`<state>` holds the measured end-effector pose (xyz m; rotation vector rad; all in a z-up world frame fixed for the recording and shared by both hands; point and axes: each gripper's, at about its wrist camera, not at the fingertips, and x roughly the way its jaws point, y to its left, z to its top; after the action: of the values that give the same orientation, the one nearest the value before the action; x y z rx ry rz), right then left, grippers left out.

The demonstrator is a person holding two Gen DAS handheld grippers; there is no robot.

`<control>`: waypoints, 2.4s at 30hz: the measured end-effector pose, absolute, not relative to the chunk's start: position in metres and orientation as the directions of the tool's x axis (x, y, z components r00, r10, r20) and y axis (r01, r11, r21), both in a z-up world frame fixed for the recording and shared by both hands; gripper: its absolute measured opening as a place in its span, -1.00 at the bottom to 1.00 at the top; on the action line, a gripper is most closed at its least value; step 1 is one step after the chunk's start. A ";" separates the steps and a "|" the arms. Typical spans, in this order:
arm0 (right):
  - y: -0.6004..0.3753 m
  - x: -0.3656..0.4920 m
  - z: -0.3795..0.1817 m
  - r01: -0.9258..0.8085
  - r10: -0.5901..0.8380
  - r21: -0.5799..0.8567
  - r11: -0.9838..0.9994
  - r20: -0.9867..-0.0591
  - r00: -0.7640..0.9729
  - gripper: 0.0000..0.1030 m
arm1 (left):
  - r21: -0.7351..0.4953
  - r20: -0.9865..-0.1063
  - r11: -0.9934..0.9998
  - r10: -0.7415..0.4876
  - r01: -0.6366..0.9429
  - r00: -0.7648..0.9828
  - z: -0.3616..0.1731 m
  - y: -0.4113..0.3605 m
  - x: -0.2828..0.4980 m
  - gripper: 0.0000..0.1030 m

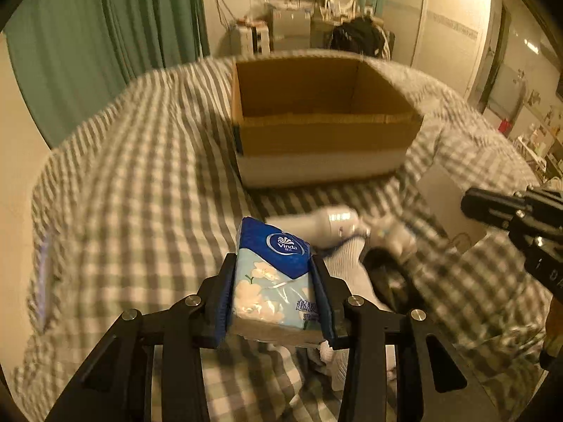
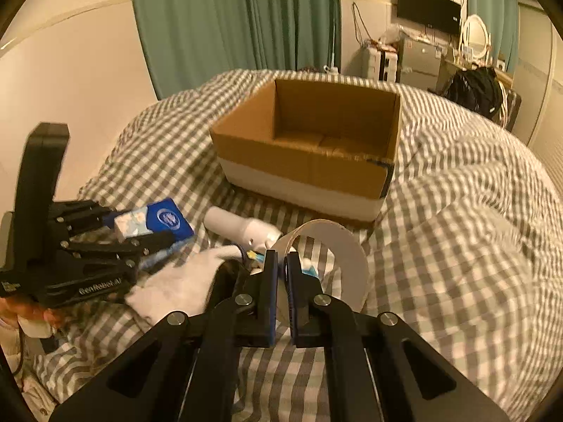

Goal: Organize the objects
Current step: 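Carry tissue pack and tape roll over the cardboard box and open both grippers, then grasp the white glove with left gripper while right gripper grasps the black sunglasses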

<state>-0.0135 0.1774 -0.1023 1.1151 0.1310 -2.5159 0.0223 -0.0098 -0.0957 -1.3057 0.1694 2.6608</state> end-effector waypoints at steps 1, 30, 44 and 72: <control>0.177 -0.012 -0.097 0.384 -0.308 0.064 -0.921 -0.724 -0.617 -0.91 | 0.026 -0.783 -0.978 0.108 -0.206 -0.613 -0.089 -0.011 0.024 -0.21; 0.157 -0.217 -0.046 0.415 -0.296 -0.006 -0.910 -0.692 -0.658 -0.91 | 0.068 -0.736 -0.949 0.160 -0.307 -0.657 -0.062 0.053 -0.210 -0.20; 0.179 -0.234 -0.073 0.357 -0.292 0.053 -0.933 -0.692 -0.660 -0.41 | 0.083 -0.769 -0.950 0.131 -0.301 -0.626 -0.081 0.057 -0.211 0.61; 0.188 -0.050 -0.032 0.312 -0.185 -0.067 -0.948 -0.681 -0.709 0.77 | 0.144 -0.767 -0.986 -0.058 -0.083 -0.639 -0.071 0.008 -0.022 0.90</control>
<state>-0.0496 0.1882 -0.0325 1.0338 0.2581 -2.6653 -0.0220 0.0081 -0.0708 -1.3282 0.2601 2.8197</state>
